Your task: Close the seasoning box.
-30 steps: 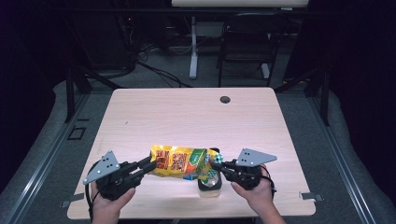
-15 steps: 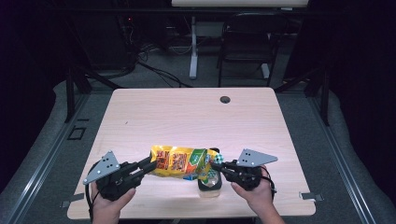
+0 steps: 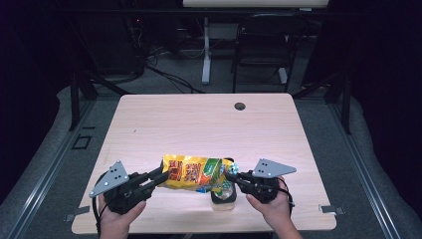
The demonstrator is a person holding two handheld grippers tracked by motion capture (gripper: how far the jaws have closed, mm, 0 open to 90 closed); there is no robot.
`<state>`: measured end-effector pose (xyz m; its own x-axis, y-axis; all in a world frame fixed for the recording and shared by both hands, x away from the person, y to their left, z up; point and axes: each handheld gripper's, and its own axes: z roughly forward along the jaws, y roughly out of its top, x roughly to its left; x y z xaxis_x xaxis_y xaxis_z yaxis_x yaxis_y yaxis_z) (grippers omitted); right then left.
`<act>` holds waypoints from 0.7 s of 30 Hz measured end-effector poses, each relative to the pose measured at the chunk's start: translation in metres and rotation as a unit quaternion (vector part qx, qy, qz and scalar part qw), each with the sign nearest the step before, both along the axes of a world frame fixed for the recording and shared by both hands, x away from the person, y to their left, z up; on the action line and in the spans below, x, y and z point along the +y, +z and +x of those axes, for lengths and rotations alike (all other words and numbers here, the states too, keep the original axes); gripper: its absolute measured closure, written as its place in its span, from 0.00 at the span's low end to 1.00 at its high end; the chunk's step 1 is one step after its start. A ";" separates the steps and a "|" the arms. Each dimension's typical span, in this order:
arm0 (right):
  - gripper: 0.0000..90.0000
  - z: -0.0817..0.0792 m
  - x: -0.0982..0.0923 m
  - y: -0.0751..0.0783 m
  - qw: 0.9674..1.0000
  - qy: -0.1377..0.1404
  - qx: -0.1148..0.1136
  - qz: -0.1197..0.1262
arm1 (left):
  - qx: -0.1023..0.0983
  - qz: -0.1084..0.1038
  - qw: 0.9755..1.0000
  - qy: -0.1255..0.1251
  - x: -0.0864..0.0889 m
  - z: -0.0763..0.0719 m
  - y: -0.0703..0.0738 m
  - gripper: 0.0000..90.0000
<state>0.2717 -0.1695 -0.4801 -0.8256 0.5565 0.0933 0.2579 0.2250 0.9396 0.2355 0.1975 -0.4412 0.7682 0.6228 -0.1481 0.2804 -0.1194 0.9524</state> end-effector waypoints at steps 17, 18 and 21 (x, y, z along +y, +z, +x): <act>0.99 -0.005 -0.004 0.002 0.999 -0.014 -0.027 -0.013 | -0.010 0.006 1.000 -0.016 -0.008 0.000 0.000 0.91; 0.99 -0.005 -0.004 0.001 0.999 -0.012 -0.026 -0.015 | -0.008 0.004 1.000 -0.014 -0.008 0.001 -0.001 0.91; 0.99 -0.005 -0.006 -0.001 1.000 -0.010 -0.024 -0.007 | -0.008 0.005 1.000 -0.016 -0.008 0.001 -0.001 0.92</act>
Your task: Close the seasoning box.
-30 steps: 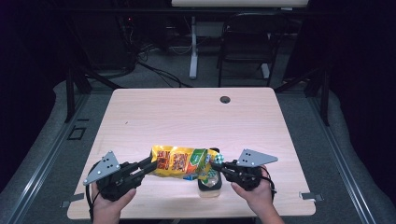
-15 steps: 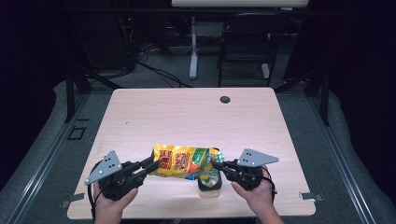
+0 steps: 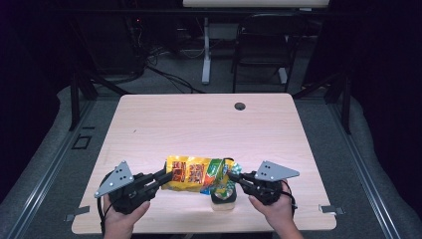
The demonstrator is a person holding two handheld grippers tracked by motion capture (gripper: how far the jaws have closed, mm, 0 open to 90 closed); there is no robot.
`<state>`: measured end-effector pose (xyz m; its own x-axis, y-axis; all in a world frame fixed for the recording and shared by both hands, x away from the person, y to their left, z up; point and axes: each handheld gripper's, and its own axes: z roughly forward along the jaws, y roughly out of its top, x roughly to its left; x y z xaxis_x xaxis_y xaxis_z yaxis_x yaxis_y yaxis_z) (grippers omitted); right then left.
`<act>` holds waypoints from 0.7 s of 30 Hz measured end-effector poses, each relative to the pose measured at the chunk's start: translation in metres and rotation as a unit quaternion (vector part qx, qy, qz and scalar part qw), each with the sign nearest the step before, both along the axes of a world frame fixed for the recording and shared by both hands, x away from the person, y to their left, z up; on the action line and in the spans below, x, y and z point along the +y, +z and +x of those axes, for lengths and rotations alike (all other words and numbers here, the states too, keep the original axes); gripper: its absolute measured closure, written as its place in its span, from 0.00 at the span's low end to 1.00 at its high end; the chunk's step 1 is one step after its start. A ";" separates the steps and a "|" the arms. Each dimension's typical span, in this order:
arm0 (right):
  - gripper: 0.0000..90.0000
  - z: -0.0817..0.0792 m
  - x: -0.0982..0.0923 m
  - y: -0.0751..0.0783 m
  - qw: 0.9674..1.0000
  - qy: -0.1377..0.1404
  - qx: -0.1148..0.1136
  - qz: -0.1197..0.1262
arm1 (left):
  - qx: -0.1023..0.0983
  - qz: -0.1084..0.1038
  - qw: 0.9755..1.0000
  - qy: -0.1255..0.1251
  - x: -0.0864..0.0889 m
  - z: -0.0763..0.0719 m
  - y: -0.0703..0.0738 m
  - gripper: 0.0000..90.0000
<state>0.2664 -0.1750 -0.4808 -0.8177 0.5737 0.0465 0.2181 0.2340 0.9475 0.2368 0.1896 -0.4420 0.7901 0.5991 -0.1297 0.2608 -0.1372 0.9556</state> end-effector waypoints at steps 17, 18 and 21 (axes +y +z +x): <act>0.99 -0.001 0.001 0.000 1.000 -0.002 -0.008 -0.009 | -0.002 0.009 1.000 0.012 0.000 0.002 -0.001 0.96; 0.99 0.000 0.001 0.001 1.000 -0.003 -0.010 -0.010 | -0.002 0.010 1.000 0.010 0.000 0.002 0.000 0.96; 0.99 0.000 0.002 0.002 1.000 -0.009 -0.014 -0.005 | -0.011 0.010 1.000 0.009 -0.001 0.002 0.002 0.97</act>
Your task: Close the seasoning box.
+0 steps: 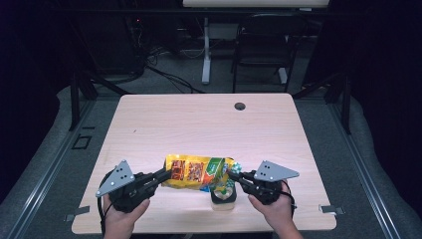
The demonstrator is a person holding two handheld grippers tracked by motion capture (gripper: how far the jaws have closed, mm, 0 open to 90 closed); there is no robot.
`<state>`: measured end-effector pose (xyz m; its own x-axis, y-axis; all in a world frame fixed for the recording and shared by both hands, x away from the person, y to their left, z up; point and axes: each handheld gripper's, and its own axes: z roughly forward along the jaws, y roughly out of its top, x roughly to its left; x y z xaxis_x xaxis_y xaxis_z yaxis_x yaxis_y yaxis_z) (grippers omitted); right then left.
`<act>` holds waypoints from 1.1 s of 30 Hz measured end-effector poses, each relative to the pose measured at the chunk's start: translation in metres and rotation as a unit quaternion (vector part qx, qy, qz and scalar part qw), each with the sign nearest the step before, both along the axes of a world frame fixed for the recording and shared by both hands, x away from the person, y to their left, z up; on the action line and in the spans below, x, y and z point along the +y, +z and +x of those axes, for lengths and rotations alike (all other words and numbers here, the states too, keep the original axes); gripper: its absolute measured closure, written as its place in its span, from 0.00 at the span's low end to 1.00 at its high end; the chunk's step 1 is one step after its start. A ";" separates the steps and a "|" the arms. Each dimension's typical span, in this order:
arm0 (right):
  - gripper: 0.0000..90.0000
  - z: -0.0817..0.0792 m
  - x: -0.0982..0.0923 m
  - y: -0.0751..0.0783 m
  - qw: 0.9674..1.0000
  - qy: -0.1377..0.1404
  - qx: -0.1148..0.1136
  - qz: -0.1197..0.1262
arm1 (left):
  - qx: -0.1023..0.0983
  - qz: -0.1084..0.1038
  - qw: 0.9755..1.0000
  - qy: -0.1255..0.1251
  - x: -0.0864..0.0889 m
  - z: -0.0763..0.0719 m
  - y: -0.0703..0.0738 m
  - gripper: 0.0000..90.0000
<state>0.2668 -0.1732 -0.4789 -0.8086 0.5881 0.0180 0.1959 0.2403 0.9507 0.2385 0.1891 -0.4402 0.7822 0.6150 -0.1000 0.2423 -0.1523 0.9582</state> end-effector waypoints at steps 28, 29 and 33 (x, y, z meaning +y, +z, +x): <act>1.00 0.001 -0.008 -0.005 1.000 0.018 0.025 -0.006 | -0.020 0.012 1.000 -0.006 -0.003 -0.007 -0.003 0.97; 1.00 0.001 -0.009 -0.005 0.999 0.018 0.025 -0.008 | -0.019 0.012 1.000 -0.007 -0.002 -0.007 -0.003 0.97; 1.00 0.001 -0.010 -0.007 0.999 0.018 0.026 -0.008 | -0.018 0.009 1.000 -0.009 -0.002 -0.007 -0.004 0.98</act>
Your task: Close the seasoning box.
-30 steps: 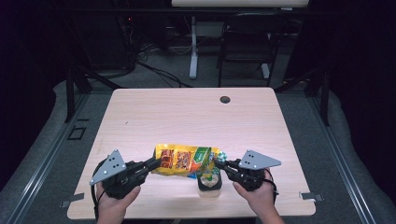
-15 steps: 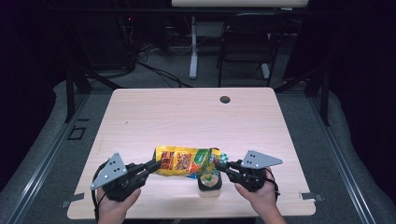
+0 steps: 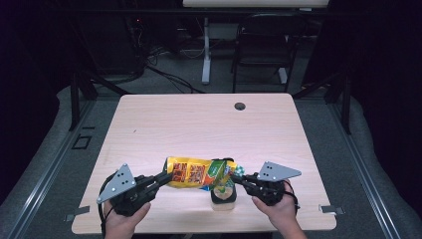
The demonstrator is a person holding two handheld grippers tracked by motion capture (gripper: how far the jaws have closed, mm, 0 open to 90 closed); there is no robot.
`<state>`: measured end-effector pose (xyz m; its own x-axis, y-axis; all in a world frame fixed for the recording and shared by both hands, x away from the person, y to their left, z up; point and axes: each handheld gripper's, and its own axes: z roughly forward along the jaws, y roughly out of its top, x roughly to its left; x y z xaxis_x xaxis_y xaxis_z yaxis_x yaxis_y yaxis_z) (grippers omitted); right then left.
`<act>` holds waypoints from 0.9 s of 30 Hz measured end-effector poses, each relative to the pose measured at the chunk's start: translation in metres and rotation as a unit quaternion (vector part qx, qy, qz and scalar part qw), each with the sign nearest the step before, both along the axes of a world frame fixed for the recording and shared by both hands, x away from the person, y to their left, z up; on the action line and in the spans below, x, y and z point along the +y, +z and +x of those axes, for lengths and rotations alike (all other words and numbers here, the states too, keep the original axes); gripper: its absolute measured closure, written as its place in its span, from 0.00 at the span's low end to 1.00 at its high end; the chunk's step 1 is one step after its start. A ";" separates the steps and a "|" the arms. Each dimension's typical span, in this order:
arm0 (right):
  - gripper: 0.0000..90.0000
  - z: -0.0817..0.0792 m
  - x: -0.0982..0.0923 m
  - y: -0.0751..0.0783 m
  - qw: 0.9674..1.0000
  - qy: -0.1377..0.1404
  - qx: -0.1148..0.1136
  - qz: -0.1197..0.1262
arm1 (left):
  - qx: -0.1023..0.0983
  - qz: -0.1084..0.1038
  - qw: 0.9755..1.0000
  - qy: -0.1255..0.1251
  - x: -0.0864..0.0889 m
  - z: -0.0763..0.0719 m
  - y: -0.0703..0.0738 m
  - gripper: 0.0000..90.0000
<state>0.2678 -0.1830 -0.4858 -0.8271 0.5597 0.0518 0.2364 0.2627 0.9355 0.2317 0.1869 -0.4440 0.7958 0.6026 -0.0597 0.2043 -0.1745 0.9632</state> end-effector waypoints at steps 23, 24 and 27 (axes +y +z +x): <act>1.00 -0.002 0.002 0.001 1.000 -0.006 -0.007 -0.004 | -0.003 -0.009 1.000 -0.008 0.001 -0.003 0.004 0.98; 1.00 -0.002 0.002 0.001 1.000 -0.006 -0.007 -0.005 | -0.003 -0.006 1.000 -0.006 0.002 -0.003 0.004 0.98; 1.00 -0.002 0.003 0.001 1.000 -0.005 -0.010 -0.008 | -0.004 -0.007 1.000 -0.007 0.002 -0.003 0.004 0.98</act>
